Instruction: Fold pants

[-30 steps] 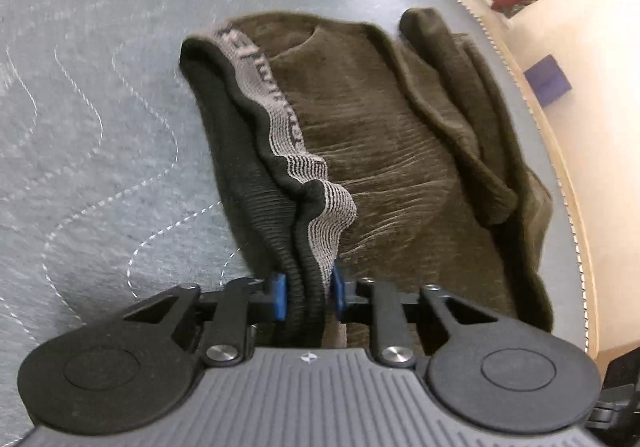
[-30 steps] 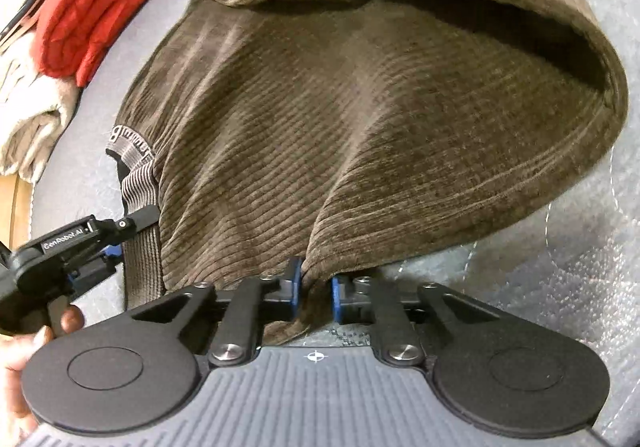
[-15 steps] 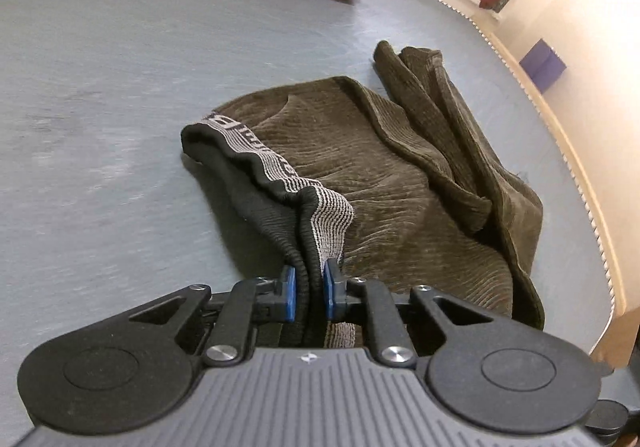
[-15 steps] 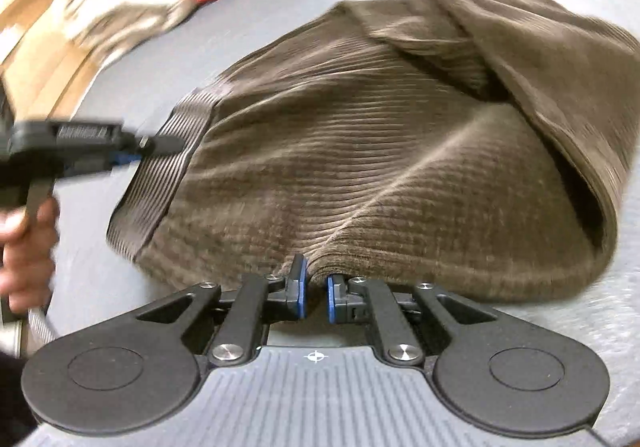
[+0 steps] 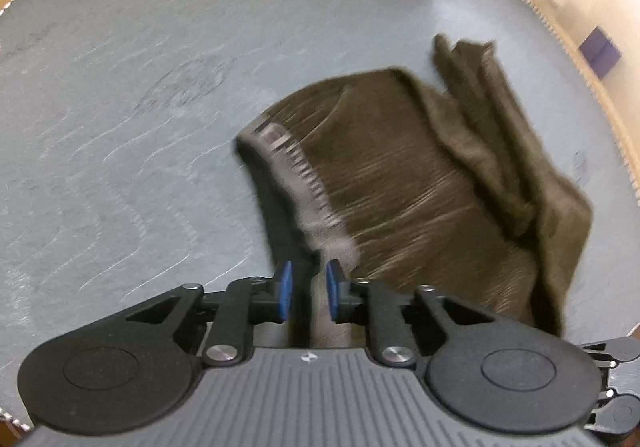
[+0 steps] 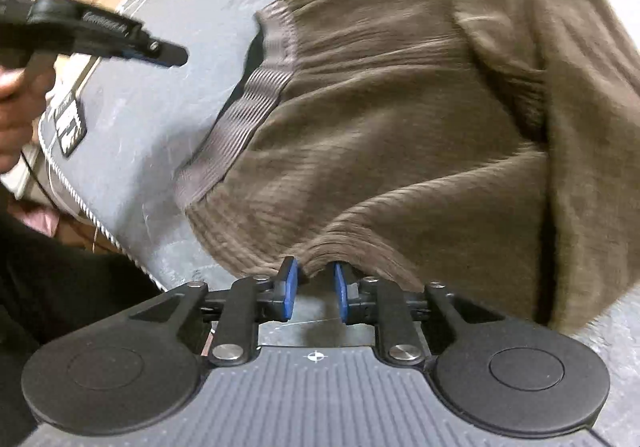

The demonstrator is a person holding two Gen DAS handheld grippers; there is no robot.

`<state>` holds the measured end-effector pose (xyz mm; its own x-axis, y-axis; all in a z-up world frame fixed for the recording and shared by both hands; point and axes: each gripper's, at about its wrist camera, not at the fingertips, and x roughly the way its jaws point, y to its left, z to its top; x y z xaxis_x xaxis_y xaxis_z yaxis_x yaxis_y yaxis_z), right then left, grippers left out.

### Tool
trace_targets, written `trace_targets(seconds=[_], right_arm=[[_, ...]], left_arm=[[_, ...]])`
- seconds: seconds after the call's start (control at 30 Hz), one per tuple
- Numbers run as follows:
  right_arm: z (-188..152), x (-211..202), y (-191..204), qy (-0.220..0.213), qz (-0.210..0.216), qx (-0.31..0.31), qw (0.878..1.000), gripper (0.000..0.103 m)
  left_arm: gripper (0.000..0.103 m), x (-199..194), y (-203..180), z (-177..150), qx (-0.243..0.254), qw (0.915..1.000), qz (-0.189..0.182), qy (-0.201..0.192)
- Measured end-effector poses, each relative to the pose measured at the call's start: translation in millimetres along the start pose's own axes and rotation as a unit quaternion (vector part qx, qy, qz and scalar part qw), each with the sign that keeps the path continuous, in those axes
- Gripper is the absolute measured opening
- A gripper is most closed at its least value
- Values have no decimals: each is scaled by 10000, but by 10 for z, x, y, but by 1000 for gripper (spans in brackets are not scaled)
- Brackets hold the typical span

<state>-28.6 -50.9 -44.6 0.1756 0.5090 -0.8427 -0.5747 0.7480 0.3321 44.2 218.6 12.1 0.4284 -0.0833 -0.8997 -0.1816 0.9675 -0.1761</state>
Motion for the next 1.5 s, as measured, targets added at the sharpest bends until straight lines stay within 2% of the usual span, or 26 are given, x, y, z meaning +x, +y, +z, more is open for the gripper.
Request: trace_targets(seconds=[0.07, 0.13, 0.33, 0.37, 0.4, 0.47, 0.5, 0.63, 0.73, 0.8, 0.93, 1.03, 1.1, 1.2, 1.27, 1.37, 1.5], right_arm=[[29, -186, -172, -250, -23, 265, 9993, 31], [62, -425, -333, -507, -156, 285, 9982, 33], [391, -945, -780, -1311, -1033, 290, 9855, 33], [466, -969, -808, -1402, -1175, 230, 9829, 34], [549, -977, -856, -1502, -1313, 151, 9798, 41], [660, -861, -908, -1591, -1491, 31, 9759, 56], [728, -771, -954, -1568, -1554, -60, 9753, 58], [872, -368, -1057, -1404, -1721, -300, 9746, 58], [908, -139, -1133, -1350, -1630, -5, 9774, 58], [951, -17, -1130, -1108, -1672, 62, 9797, 58], [1046, 134, -1025, -1053, -1939, -302, 9749, 59], [1097, 208, -1083, -871, -2197, -166, 9715, 55], [1113, 190, -1128, -896, -2116, -70, 9732, 38], [1068, 88, -1131, -983, -2020, -225, 9742, 22], [1000, -42, -1140, -1087, -1932, -310, 9746, 15], [862, -318, -1242, -1325, -1717, -268, 9758, 11], [610, -743, -1603, -1495, -1530, 207, 9766, 8]], left_arm=[[25, -41, -118, 5, 59, 9998, -161, -117], [25, -35, -312, 97, 117, 9991, -342, -221], [25, -155, -749, 218, 385, 9945, -779, -590], [25, -161, -799, 225, 429, 9940, -794, -619], [26, -158, -831, 226, 467, 9937, -794, -639], [30, -141, -883, 239, 514, 9936, -756, -665], [31, -119, -909, 251, 531, 9938, -721, -657], [41, -50, -924, 293, 581, 9952, -509, -601], [45, -8, -885, 327, 549, 9959, -445, -565], [49, 8, -858, 349, 524, 9963, -386, -556], [53, 59, -826, 386, 489, 9970, -281, -531], [53, 122, -826, 400, 486, 9976, -177, -462], [53, 136, -855, 402, 531, 9974, -147, -457], [55, 148, -896, 407, 562, 9973, -184, -443], [56, 158, -941, 400, 619, 9970, -190, -432], [57, 179, -1021, 368, 735, 9963, -181, -404], [58, 210, -1122, 325, 862, 9954, -186, -380]])
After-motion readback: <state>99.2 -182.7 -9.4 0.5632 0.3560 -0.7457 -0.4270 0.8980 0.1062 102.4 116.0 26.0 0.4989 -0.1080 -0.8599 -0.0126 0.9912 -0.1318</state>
